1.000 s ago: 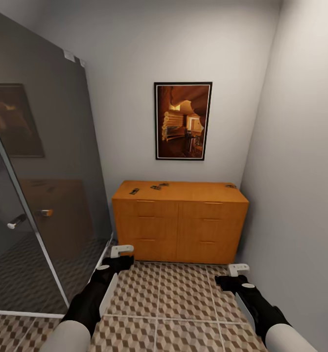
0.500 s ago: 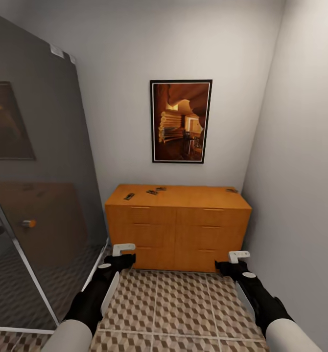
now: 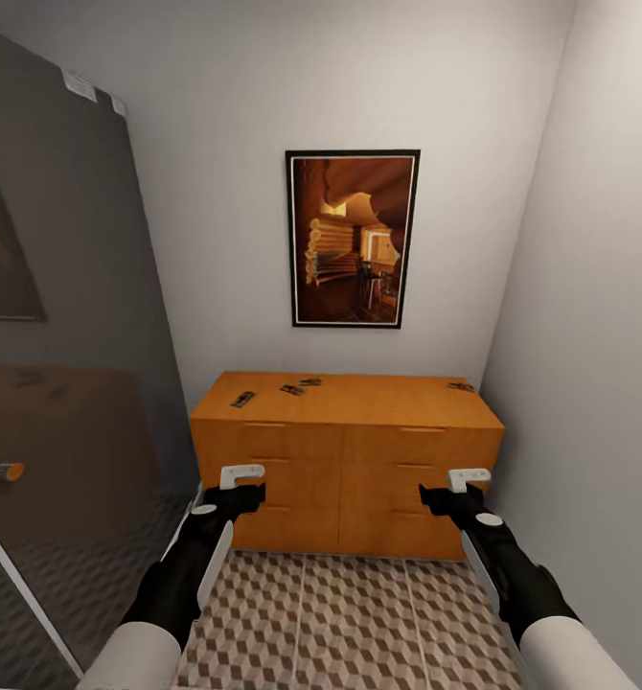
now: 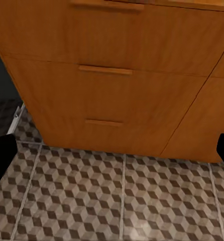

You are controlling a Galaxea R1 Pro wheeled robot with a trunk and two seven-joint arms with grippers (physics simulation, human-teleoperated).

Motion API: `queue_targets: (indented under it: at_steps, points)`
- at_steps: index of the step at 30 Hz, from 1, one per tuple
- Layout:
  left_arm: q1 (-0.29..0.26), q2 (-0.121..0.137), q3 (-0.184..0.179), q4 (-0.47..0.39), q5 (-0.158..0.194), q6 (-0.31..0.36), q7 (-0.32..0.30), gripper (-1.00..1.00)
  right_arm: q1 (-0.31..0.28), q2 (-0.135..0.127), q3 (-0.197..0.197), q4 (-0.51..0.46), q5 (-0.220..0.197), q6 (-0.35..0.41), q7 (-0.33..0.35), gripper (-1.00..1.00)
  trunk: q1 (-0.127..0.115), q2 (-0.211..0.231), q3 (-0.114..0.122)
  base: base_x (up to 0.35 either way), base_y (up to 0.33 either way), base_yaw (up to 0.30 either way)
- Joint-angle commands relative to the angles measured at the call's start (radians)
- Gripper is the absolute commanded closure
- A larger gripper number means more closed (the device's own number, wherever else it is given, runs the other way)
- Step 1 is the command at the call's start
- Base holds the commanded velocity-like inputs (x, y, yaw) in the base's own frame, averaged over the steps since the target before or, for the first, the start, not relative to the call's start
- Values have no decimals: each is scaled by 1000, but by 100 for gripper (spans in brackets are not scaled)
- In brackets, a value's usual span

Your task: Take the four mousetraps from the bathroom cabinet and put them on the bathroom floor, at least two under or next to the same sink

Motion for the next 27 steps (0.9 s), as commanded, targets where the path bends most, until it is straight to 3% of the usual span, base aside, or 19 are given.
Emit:
queue_targets:
  at_steps: [1,8,15,22,27]
  points:
    - [-3,-1,1,-3,-7,17,1,-100,0,0,0,-4,4,10,0,-100,1,-1,0,324,-9,0]
    - [-24,-8,0,-8,-23,108,2,-100,0,0,3,-9,49,33,3,-100,1,-1,0,325,-3,0]
    - [-30,-26,-5,-10,-26,135,3,-100,-1,0,3,-9,139,42,7,-100,1,-1,0,326,-1,0]
    - [-33,-33,-9,-19,-30,141,4,-100,-1,0,1,-11,160,61,7,-100,1,-1,0,326,0,0]
    - [-33,-33,-64,-26,-81,143,4,-100,-1,-1,-6,-43,161,68,10,-100,1,-1,0,299,0,0]
